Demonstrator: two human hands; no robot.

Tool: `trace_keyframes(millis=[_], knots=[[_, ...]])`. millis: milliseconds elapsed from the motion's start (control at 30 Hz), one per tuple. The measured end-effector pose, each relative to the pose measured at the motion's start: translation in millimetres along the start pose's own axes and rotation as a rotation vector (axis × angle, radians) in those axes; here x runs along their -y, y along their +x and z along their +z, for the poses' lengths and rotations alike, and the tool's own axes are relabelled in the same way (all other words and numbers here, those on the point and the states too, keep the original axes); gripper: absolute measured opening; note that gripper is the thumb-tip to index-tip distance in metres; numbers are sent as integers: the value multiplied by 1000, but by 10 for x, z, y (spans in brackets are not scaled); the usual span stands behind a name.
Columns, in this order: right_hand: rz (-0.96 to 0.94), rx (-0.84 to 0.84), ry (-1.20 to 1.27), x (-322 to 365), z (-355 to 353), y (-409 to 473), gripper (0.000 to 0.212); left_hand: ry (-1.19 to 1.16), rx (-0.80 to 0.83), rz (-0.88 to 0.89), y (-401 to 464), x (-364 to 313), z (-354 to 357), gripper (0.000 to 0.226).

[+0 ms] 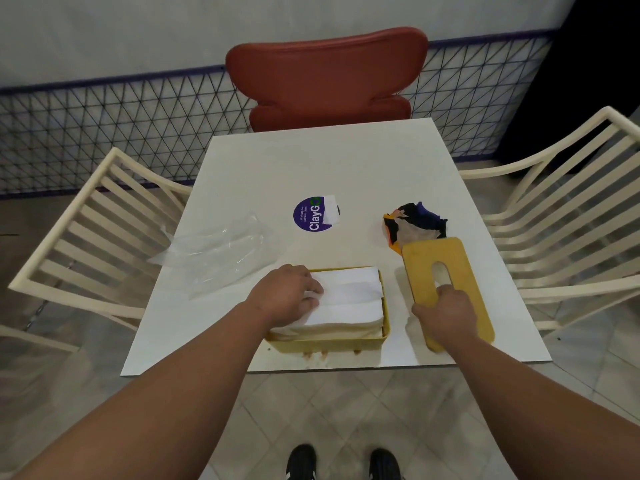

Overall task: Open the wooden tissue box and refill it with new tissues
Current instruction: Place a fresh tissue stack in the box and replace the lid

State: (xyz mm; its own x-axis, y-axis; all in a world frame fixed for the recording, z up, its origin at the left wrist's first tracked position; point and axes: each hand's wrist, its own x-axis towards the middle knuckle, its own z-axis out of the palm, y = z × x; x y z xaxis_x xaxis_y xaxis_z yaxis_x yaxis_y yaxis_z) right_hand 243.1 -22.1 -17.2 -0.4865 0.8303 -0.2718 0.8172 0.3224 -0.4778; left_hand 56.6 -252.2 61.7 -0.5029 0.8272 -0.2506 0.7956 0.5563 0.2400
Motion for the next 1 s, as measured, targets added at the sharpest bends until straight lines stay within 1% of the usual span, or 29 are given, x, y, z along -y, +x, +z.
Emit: trace_keyframes(millis=[133, 167, 200, 267, 333, 433, 533, 600, 733, 867, 933, 1000], knots=[[-209, -180, 53, 242, -287, -60, 46, 18, -5, 7, -8, -27, -53, 29], [-277, -203, 65, 348, -370, -79, 44, 20, -8, 10, -14, -34, -63, 30], [-359, -208, 70, 463, -449, -105, 47, 20, -13, 13, -21, -38, -74, 30], [-550, -141, 71, 679, -572, -172, 59, 21, -24, 17, -41, -28, -98, 32], [-735, -35, 11, 841, -630, -244, 68, 32, -44, 18, -74, 10, -120, 33], [-894, 109, -154, 1017, -621, -346, 67, 58, -87, -7, -159, 112, -147, 36], [-966, 240, -323, 1144, -558, -443, 67, 130, -136, -51, -272, 245, -162, 37], [-1023, 292, -423, 1189, -487, -486, 68, 165, -163, -57, -338, 340, -148, 31], [-1038, 326, -497, 1212, -360, -535, 69, 119, -212, -93, -439, 457, -93, 27], [-1057, 334, -541, 1251, -288, -555, 63, 42, -218, -134, -500, 551, -79, 28], [-1067, 343, -561, 1273, -266, -567, 62, -60, -299, -195, -522, 598, -98, 31], [-1066, 345, -576, 1285, -255, -587, 63, -125, -443, -222, -514, 597, -126, 30]])
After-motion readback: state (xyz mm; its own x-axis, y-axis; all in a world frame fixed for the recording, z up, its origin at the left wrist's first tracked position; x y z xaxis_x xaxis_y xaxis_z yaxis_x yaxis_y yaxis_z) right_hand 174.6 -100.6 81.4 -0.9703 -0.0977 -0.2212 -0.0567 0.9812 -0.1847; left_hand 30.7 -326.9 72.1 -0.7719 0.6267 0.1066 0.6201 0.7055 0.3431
